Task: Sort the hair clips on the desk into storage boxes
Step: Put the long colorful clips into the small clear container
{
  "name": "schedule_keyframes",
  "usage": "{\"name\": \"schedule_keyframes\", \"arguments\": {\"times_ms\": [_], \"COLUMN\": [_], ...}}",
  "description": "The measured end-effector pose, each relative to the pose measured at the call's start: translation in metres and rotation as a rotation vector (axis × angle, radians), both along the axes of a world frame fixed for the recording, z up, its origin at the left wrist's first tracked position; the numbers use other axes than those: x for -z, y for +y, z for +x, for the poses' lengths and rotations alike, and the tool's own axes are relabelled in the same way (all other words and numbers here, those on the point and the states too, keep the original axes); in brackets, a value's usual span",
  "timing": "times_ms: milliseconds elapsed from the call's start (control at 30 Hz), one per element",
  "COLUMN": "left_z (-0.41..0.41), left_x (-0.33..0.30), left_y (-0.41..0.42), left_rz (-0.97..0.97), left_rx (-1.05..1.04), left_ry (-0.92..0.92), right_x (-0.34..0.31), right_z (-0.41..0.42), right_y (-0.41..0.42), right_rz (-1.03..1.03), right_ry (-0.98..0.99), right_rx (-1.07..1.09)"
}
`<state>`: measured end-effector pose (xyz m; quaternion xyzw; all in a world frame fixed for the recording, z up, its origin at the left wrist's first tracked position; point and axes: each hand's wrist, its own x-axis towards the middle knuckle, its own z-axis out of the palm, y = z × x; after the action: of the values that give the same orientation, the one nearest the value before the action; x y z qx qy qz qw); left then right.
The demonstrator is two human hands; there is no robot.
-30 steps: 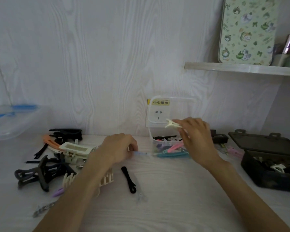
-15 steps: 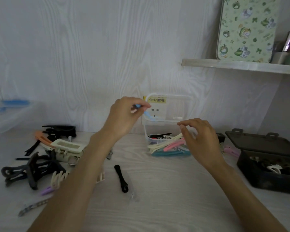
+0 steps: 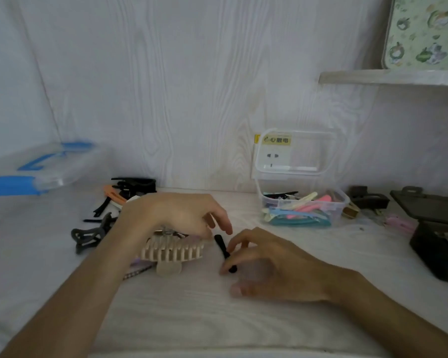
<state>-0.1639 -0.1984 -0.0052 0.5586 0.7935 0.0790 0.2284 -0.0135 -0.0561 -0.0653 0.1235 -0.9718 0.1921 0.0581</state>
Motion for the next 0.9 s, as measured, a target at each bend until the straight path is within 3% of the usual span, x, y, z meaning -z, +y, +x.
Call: {"name": "schedule_keyframes", "arguments": {"times_ms": [100, 300, 500, 600, 667, 767, 833, 900], "left_z": [0.002, 0.012, 0.004, 0.001, -0.001, 0.004, 0.011, 0.017], "left_x": [0.01, 0.027, 0.037, 0.039, 0.036, 0.029, 0.024, 0.019], "left_y": [-0.001, 0.028, 0.039, 0.033, 0.028, 0.025, 0.031, 0.044], "left_rz": [-0.054, 0.172, 0.245, 0.295, 0.365, 0.507, 0.692, 0.902], "left_rx": [-0.016, -0.082, -0.044, -0.02, -0.029, -0.109, -0.173, -0.221], "left_ry": [-0.022, 0.145, 0.017, -0.002, -0.106, -0.291, -0.275, -0.197], "right_x": [0.002, -0.012, -0.018, -0.03, -0.04, -0.046, -0.04, -0.028], "right_z": [-0.001, 0.009, 0.019, 0.029, 0.034, 0.032, 0.025, 0.02], "right_y": [0.01, 0.04, 0.065, 0.071, 0.07, 0.075, 0.082, 0.091], "right_rz": [-0.13, -0.256, -0.285, -0.442, -0.606, -0.82, -0.717, -0.365], "right_ry": [0.046, -0.018, -0.038, -0.017, 0.079, 0.431, 0.613, 0.602], "right_rx": [0.048, 0.153, 0.245, 0.268, 0.251, 0.269, 0.376, 0.508]}}
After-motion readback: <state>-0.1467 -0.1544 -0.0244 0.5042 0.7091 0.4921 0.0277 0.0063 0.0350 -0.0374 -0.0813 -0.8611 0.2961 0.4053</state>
